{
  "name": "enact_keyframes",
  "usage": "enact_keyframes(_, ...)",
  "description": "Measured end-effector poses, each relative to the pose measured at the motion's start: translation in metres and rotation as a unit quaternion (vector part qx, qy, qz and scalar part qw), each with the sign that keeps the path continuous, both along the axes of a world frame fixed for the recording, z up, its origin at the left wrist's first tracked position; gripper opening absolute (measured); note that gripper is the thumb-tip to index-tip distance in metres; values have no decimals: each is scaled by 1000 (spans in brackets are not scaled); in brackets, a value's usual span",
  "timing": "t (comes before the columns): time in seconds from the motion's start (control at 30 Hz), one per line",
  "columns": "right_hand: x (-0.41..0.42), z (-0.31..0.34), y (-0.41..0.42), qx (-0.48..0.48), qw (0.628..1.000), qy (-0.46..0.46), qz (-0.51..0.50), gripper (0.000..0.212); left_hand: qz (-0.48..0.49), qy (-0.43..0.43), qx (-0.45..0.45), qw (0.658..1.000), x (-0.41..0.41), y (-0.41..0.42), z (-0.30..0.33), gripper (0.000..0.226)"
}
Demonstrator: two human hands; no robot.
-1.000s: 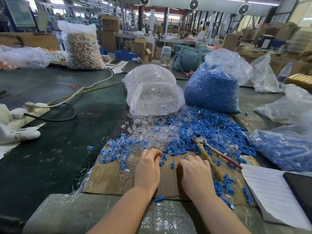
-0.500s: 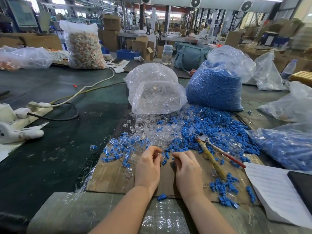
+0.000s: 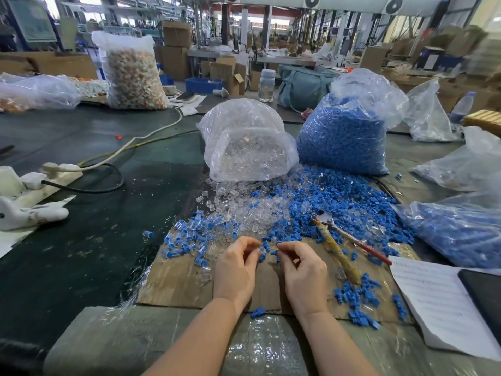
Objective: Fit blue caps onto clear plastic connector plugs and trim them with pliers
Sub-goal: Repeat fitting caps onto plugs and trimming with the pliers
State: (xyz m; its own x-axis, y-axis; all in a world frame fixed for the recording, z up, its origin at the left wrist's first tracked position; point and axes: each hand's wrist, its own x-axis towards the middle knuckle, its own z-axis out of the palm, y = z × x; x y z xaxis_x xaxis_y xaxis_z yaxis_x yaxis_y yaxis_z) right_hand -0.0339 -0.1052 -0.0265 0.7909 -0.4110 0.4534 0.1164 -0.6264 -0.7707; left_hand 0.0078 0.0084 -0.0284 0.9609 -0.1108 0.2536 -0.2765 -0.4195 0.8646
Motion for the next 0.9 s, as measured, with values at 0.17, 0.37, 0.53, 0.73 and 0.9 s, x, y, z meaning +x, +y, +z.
enact_keyframes(0.17,1,-2,1,10,1000,-3,11,19,-5,3,9,1000,0,0,1,17)
enact_keyframes(0.37,2,-4,1,5,1000,-10,10,13,-27,7,-7,1000,-2,0,0,20)
enact_keyframes(0.53,1,-3,2,-66,998,-2,13,9,-37,11,-10,999,-3,1,1,20)
enact_keyframes(0.73,-1,-3,4,-114,993,9,26,6,-44,18,-21,999,-2,2,2,20)
enact_keyframes(0.9,-1,-3,3,-119,993,1,28,9,-56,26,-25,998,-4,3,3,24)
